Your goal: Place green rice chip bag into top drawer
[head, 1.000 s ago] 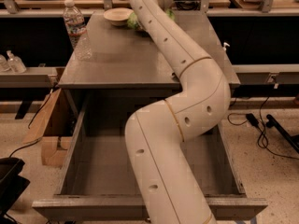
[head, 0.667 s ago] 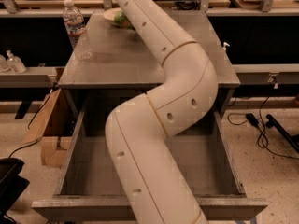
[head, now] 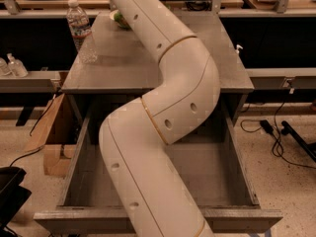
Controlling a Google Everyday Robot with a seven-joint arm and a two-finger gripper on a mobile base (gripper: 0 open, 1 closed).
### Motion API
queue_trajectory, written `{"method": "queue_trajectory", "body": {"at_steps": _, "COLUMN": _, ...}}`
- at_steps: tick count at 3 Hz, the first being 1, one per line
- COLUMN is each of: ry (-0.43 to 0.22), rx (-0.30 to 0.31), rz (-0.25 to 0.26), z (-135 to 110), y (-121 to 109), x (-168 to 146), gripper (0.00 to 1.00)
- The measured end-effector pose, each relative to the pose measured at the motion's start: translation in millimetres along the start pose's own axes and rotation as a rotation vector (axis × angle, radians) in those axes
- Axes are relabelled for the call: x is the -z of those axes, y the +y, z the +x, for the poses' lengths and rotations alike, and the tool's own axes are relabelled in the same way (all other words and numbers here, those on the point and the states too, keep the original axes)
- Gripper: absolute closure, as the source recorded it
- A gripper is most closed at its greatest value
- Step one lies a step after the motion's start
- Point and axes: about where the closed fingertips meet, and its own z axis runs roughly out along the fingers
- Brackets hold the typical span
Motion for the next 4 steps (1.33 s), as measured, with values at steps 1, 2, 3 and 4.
{"method": "queue_trajectory", "body": {"at_steps": 1, "ry": 0.036, "rx": 0.004, "rz": -0.048, "z": 10, "y": 4, "x": 19, "gripper": 1.0}}
{"method": "queue_trajectory", "body": {"at_steps": 2, "ry": 0.092, "rx": -0.023, "rz": -0.163, "z": 37, "y": 6, "x": 55, "gripper": 1.0}}
{"method": "queue_trajectory", "body": {"at_steps": 3, "ry": 0.181, "rx": -0.064, "rz": -0.247, "z": 61, "y": 11, "x": 109, "gripper": 1.0}}
{"method": "queue_trajectory", "body": {"at_steps": 4, "ry": 0.226, "rx": -0.186, "rz": -0.291, "z": 69, "y": 13, "x": 170, "gripper": 1.0}}
